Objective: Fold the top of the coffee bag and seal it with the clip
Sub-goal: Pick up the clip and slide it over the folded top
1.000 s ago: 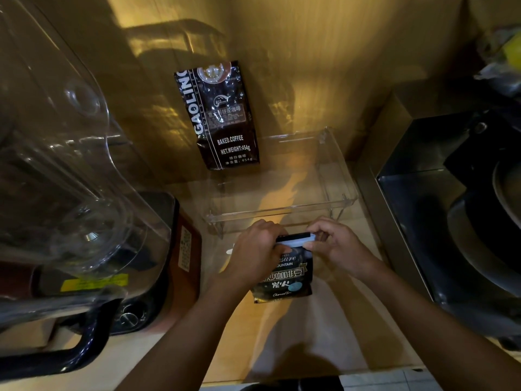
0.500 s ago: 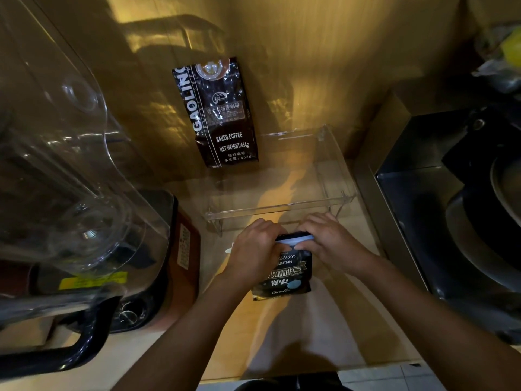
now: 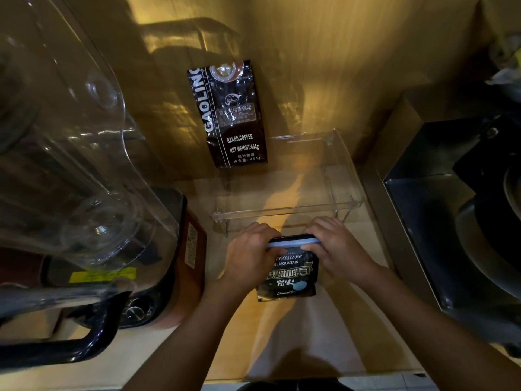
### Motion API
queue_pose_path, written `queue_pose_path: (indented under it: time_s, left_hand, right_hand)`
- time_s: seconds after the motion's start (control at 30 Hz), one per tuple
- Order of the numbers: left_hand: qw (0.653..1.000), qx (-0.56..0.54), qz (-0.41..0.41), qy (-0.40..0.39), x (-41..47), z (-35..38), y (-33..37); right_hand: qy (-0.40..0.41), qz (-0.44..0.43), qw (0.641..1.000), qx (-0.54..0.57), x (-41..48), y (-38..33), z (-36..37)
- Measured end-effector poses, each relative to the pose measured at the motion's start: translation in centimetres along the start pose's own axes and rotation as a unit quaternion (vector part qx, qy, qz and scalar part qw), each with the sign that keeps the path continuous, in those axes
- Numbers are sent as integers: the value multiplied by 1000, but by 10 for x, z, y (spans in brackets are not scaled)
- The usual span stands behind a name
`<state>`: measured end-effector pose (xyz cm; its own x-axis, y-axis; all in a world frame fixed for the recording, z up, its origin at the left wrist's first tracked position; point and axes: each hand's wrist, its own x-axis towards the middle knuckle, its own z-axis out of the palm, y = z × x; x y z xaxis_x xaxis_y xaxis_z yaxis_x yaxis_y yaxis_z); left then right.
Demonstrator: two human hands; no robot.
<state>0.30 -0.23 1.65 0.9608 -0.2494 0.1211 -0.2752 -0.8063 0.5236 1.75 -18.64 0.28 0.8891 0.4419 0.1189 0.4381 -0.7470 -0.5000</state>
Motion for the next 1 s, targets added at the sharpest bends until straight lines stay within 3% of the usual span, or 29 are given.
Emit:
queue_pose_path:
  time_s: [0.23,0.67,0.9,1.0]
  left_hand:
    - [1000,6,-1,21,-2,3,3]
    - [1000,7,-5,13,-2,3,7]
    - [994,-65,-83,-36,-1,-9,-11]
    - [992,-81,-90,-19,-6,-9,-13]
  right_hand:
    - [-10,-43,998,-42,4,-7,-5]
    - [-28,-24,997,-69,4,-17,1]
    - [-6,-16,1000,-20,3,-16,0]
    - [-13,-16,1000,-24,3,-12,1]
